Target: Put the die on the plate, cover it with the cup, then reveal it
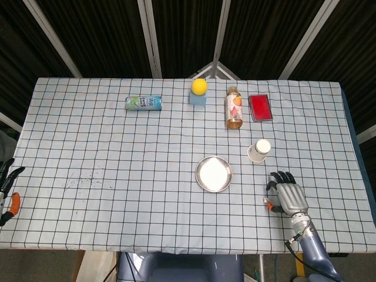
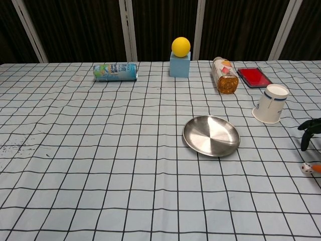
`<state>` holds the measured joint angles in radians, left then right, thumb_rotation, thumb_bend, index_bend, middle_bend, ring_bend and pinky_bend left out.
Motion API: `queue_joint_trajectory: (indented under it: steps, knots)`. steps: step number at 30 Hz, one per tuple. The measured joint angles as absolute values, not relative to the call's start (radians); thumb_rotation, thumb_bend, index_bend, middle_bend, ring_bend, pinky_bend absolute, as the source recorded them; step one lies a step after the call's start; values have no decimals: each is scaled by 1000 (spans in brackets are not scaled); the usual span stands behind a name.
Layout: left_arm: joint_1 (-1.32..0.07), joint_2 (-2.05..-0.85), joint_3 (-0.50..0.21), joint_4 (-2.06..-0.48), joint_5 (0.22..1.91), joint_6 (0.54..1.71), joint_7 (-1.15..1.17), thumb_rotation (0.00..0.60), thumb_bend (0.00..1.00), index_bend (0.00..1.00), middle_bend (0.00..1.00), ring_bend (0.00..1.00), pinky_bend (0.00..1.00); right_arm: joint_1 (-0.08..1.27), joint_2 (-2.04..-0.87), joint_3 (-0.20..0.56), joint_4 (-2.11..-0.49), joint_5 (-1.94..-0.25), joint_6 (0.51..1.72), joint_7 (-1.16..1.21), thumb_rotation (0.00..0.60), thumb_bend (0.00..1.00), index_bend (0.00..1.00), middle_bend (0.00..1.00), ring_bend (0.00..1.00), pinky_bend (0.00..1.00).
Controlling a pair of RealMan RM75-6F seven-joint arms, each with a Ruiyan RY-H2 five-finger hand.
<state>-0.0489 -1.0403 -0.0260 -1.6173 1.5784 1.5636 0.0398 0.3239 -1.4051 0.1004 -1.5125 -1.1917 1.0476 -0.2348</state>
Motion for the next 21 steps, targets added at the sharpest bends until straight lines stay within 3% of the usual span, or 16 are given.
queue_joint_trajectory:
  steps: [21]
  knots:
    - [-55,-1051,-25,-1621,1570,1551,72,600,842,139,0,0,0,324,-1431,74,-1470,-1190,1040,-193,600,308,476,145,55,0]
